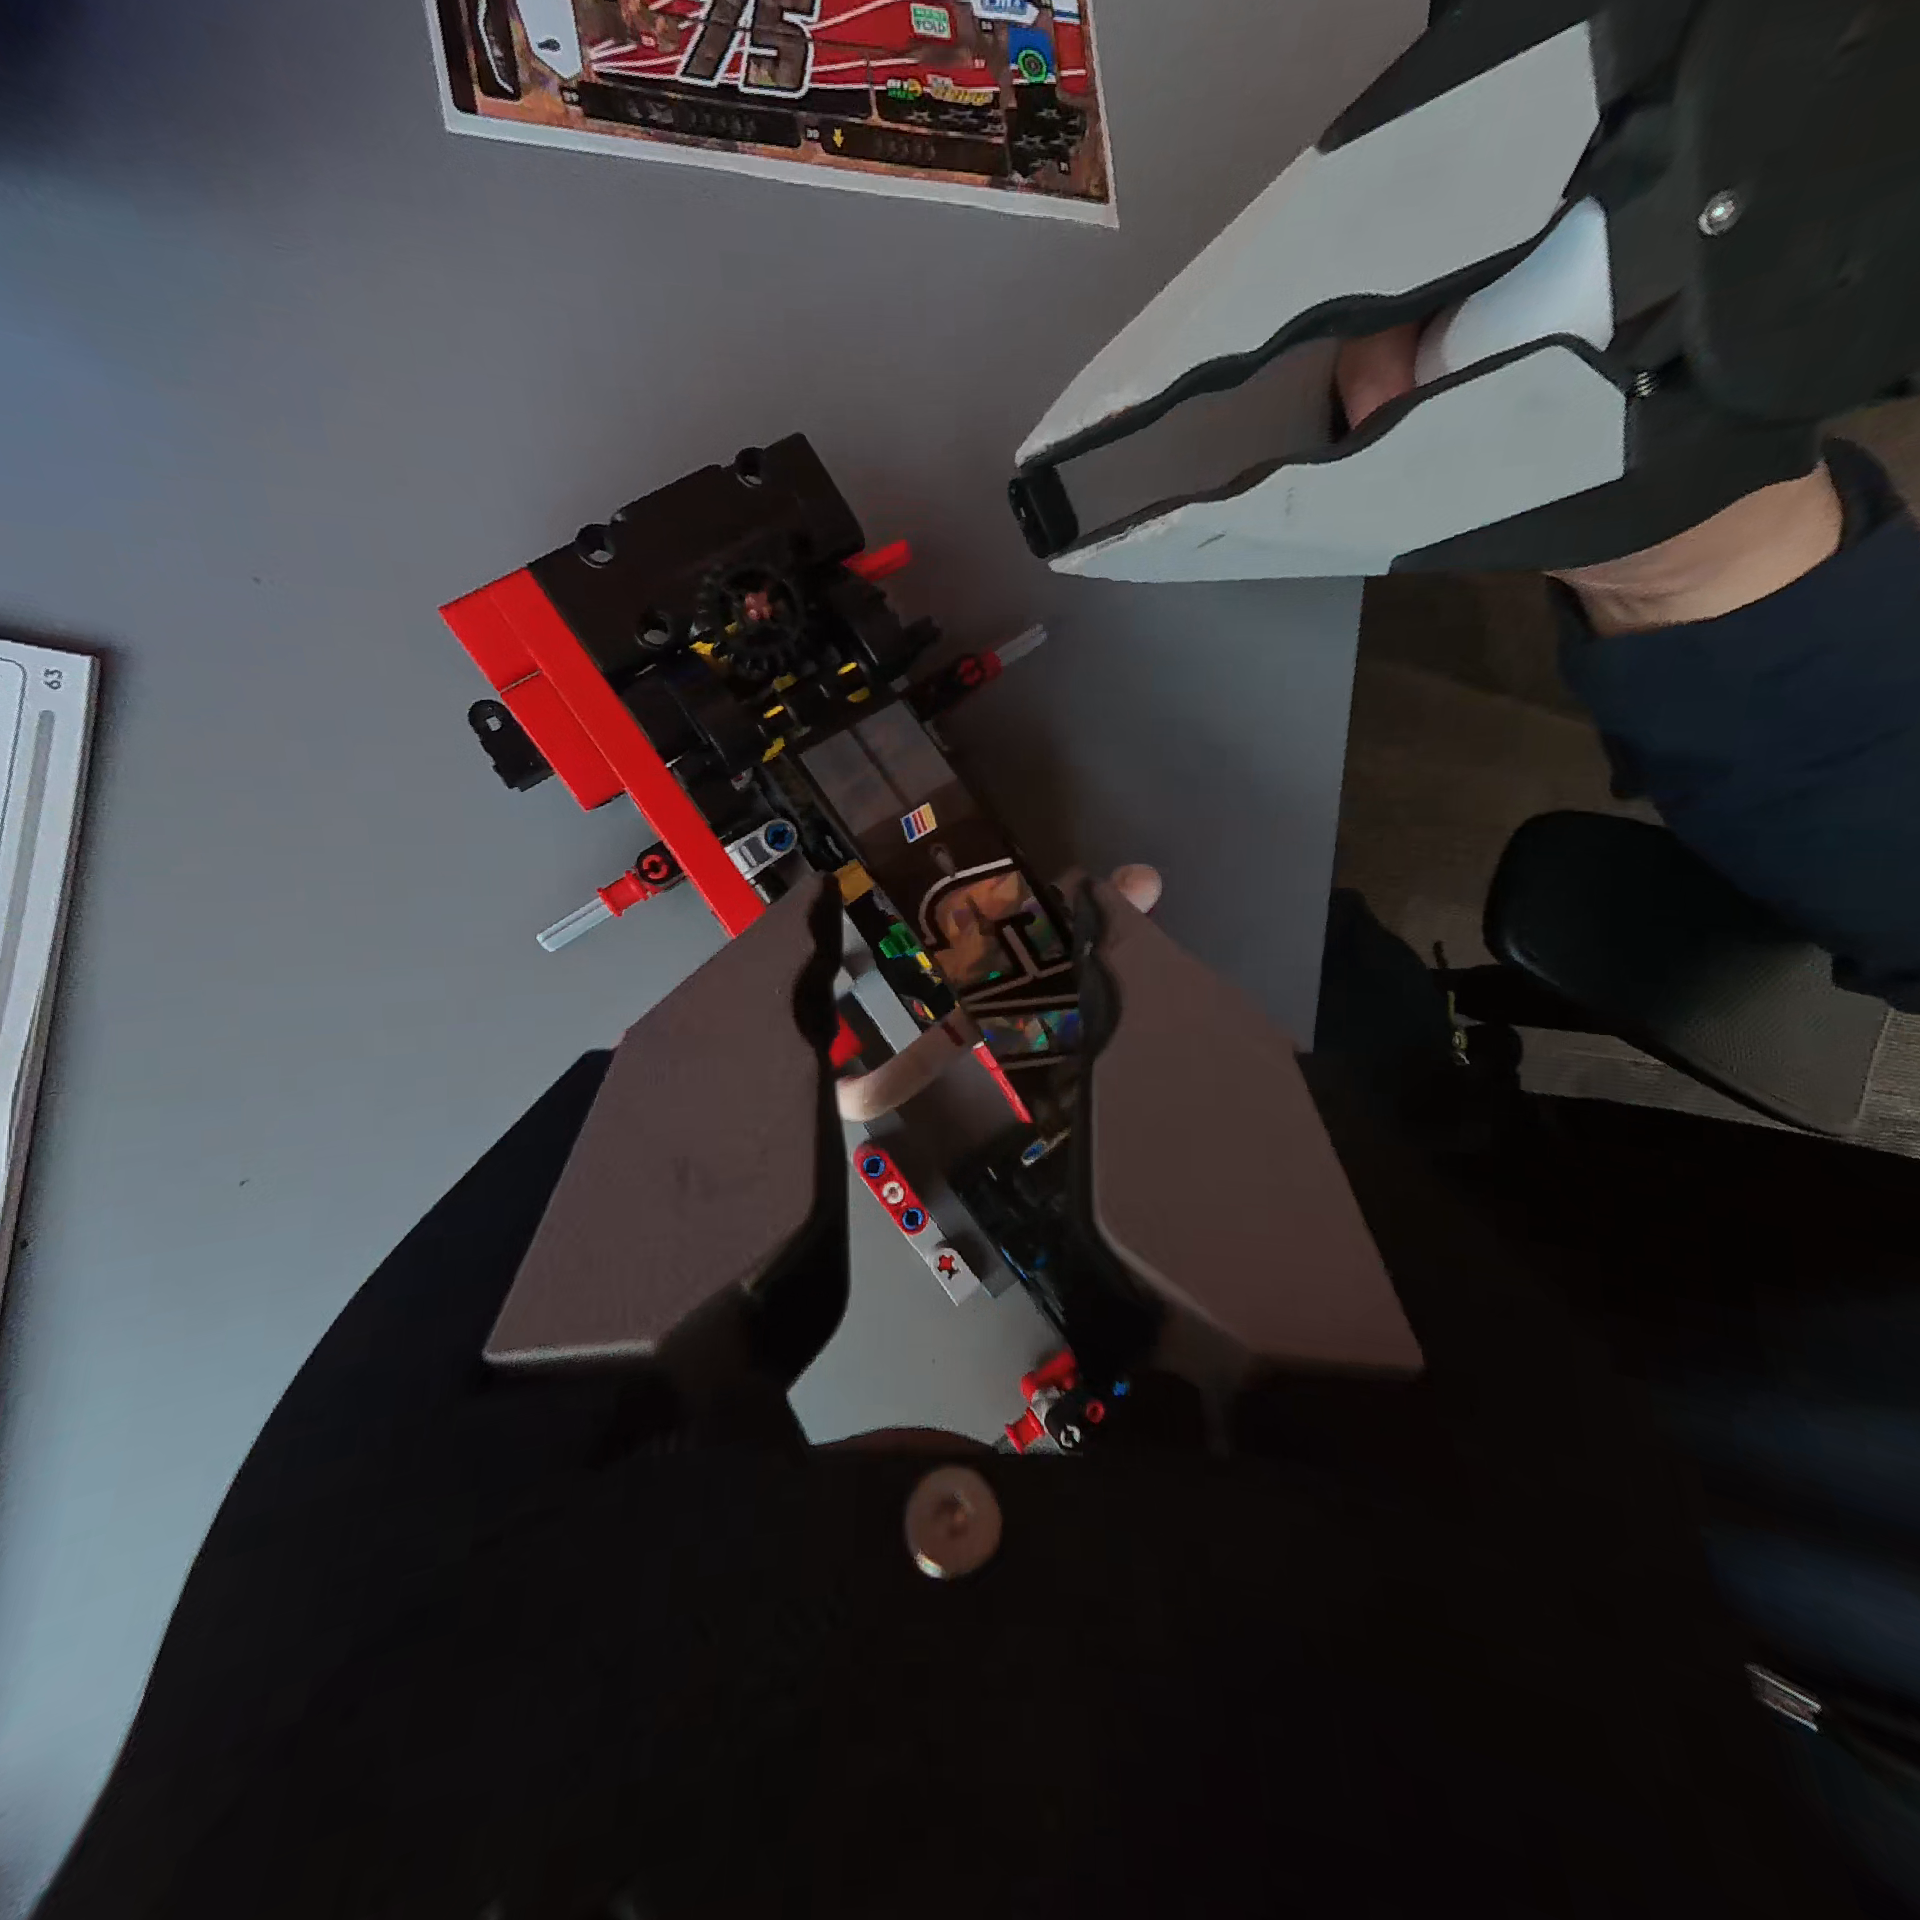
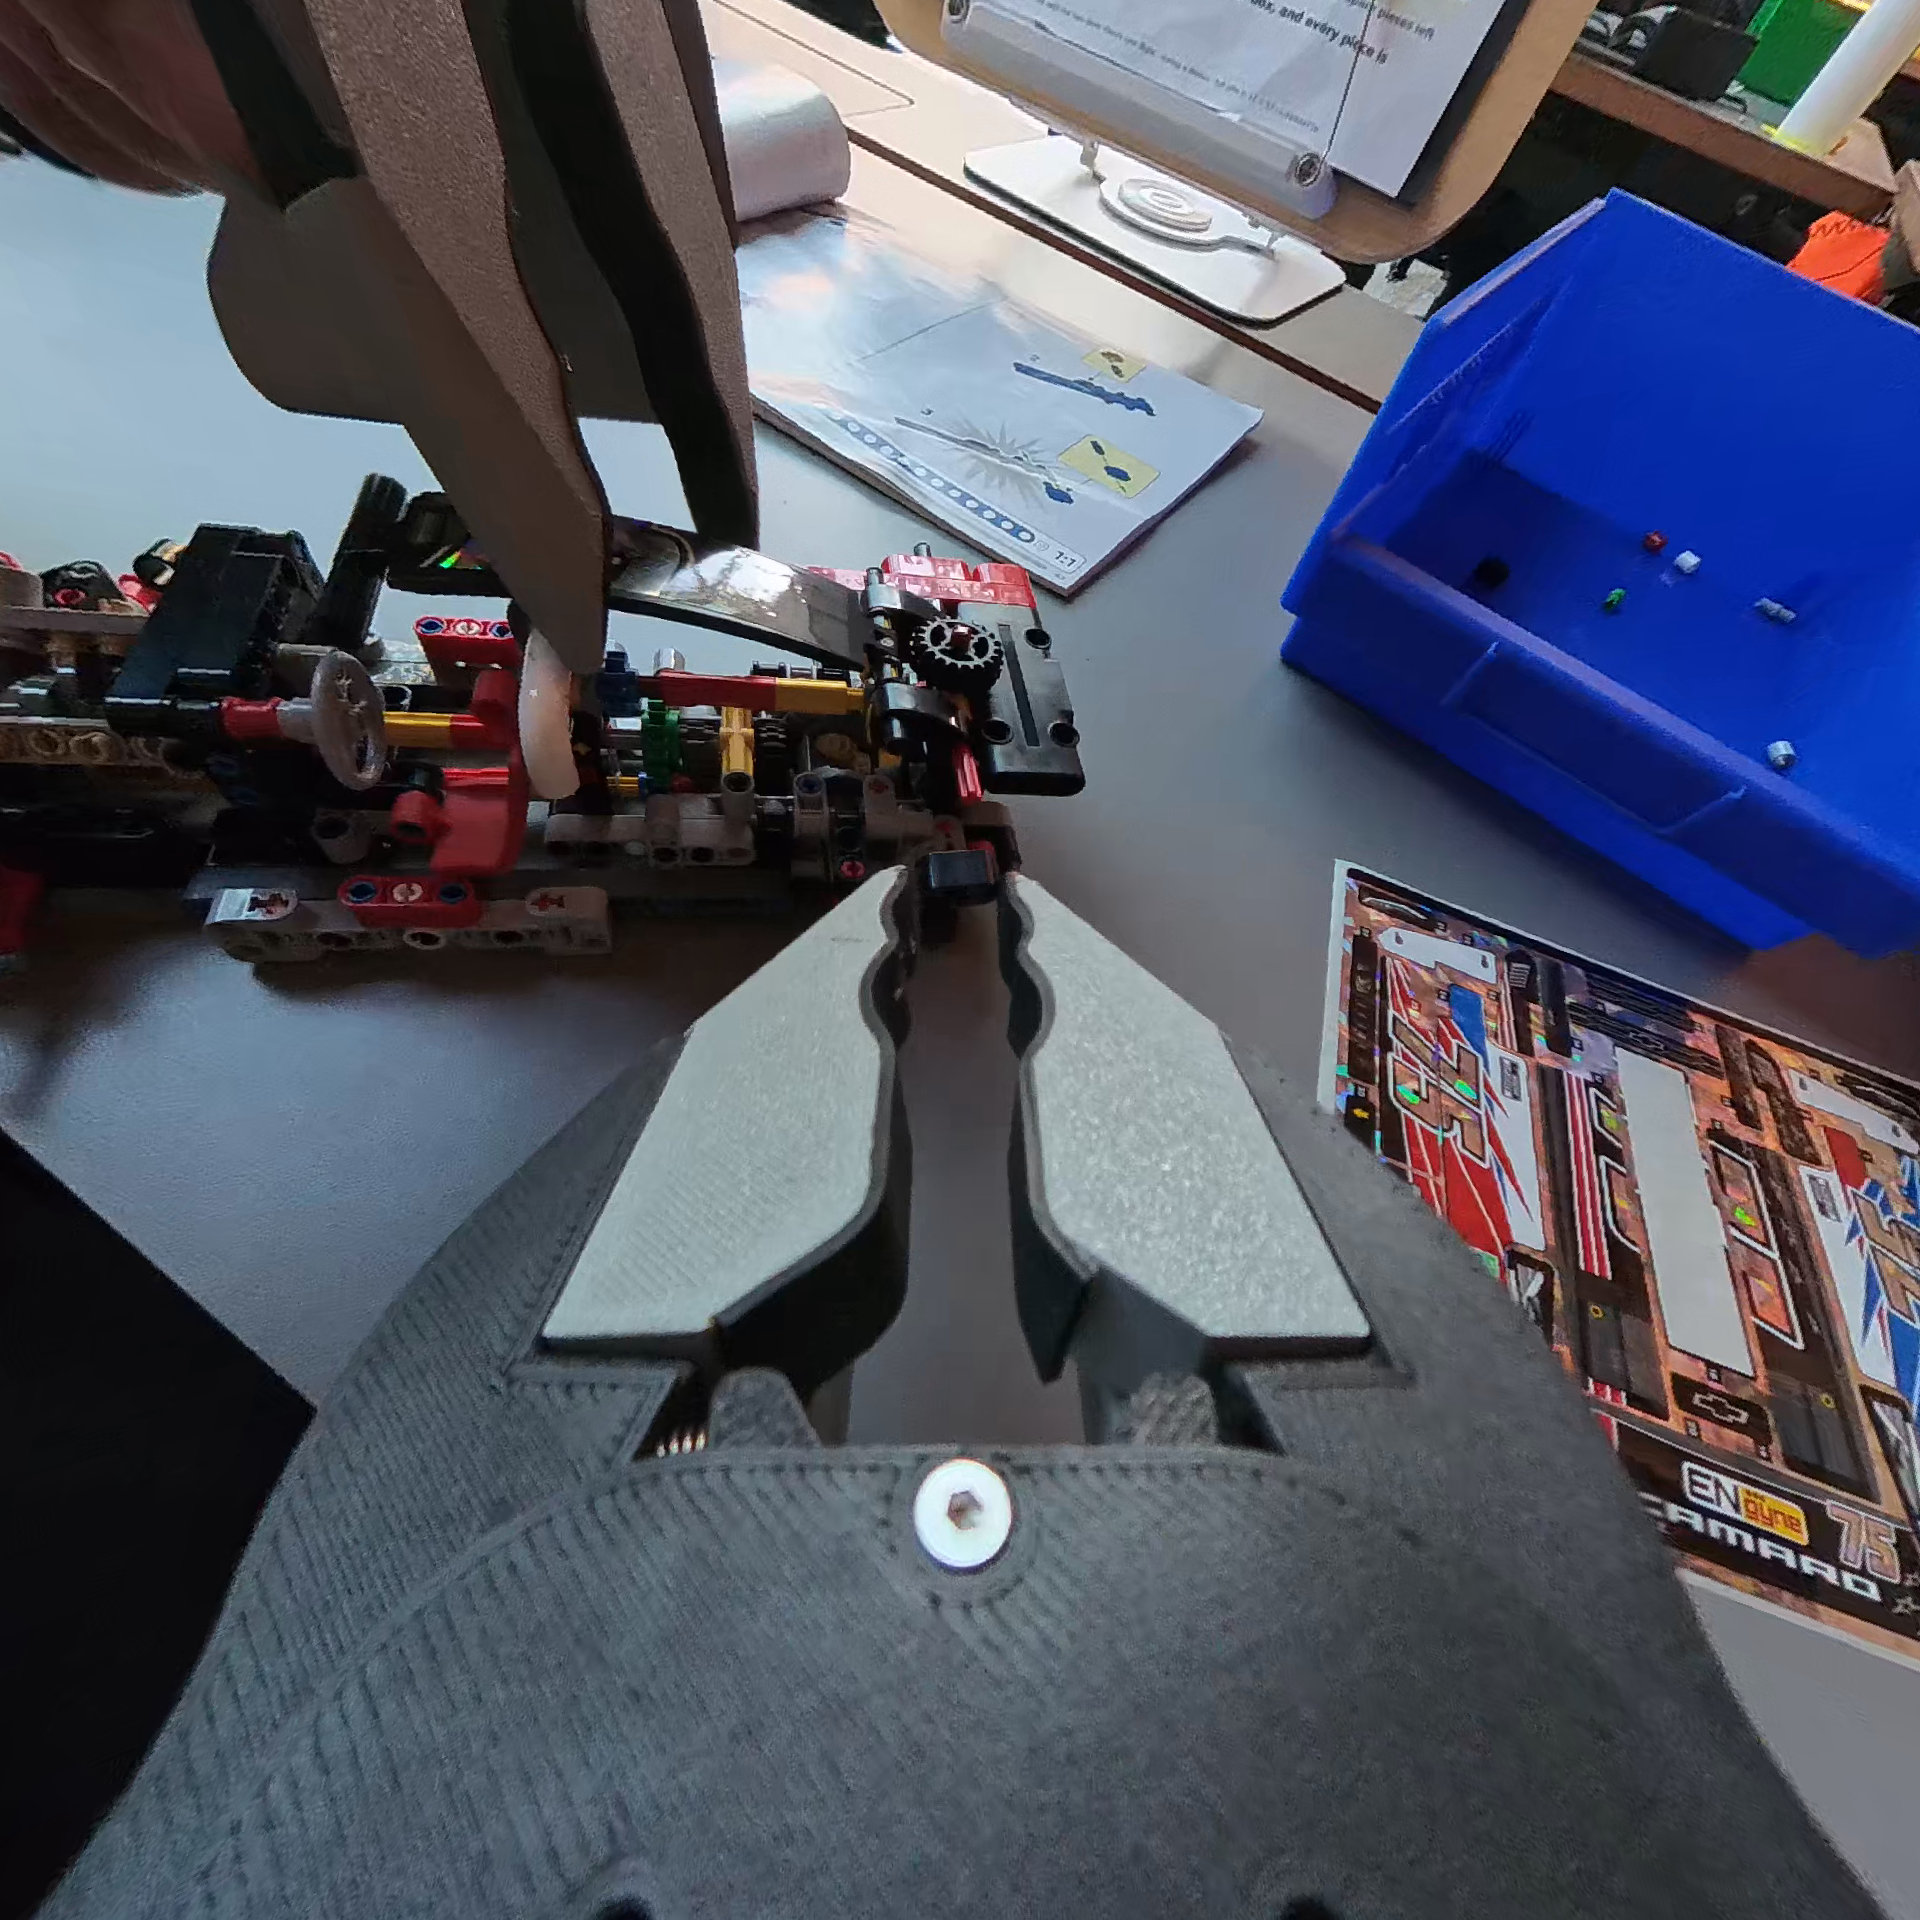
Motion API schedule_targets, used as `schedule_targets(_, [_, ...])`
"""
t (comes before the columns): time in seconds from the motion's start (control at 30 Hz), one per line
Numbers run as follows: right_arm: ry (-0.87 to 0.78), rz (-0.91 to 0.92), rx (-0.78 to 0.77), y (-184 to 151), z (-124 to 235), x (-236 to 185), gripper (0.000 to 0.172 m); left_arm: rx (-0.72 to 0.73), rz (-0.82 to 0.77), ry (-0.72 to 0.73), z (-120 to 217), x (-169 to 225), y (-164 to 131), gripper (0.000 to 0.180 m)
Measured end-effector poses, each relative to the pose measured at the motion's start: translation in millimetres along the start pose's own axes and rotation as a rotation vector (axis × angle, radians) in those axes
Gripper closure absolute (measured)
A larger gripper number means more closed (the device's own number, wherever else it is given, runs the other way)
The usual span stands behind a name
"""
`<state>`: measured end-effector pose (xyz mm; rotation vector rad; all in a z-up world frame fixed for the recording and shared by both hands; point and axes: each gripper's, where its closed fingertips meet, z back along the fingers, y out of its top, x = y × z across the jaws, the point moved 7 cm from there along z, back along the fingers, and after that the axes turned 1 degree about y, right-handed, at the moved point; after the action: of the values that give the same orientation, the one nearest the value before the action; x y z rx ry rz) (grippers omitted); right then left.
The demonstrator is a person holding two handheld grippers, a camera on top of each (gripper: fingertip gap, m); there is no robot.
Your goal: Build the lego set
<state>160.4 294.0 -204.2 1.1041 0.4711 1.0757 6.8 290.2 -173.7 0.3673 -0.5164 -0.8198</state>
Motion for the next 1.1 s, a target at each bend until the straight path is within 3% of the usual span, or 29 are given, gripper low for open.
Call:
schedule_targets(0.1, [0.006,-0.01,-0.01,-0.5,0.0,-0.6,0.159,-0.005,-0.004,0.031,5.5,-1.1,-1.7,0.129])
schedule_targets(0.33, [0.064,-0.014,-0.025,-9.1,10.9,3.6,0.16,0.116,0.096,-0.048,42.2,-18.6,-21.0,0.12])
schedule_targets(0.53, [0.12,-0.017,-0.174,-19.8,2.2,17.4,0.159,0.204,0.26,-0.148,55.9,-26.6,-67.5,0.108])
schedule_targets(0.67, [0.082,-0.009,-0.215,-21.1,-6.6,32.5,0.159,0.242,0.24,-0.048,61.4,6.5,-103.2,0.086])
schedule_targets(0.8, [0.094,0.014,-0.245,-21.0,-21.8,49.2,0.159,0.264,0.209,-0.038,48.8,45.8,-123.6,0.078])
schedule_targets(1.1, [0.197,0.117,-0.279,-18.5,-54.2,47.9,0.159,0.15,0.03,0.225,15.5,61.6,-144.7,0.077])
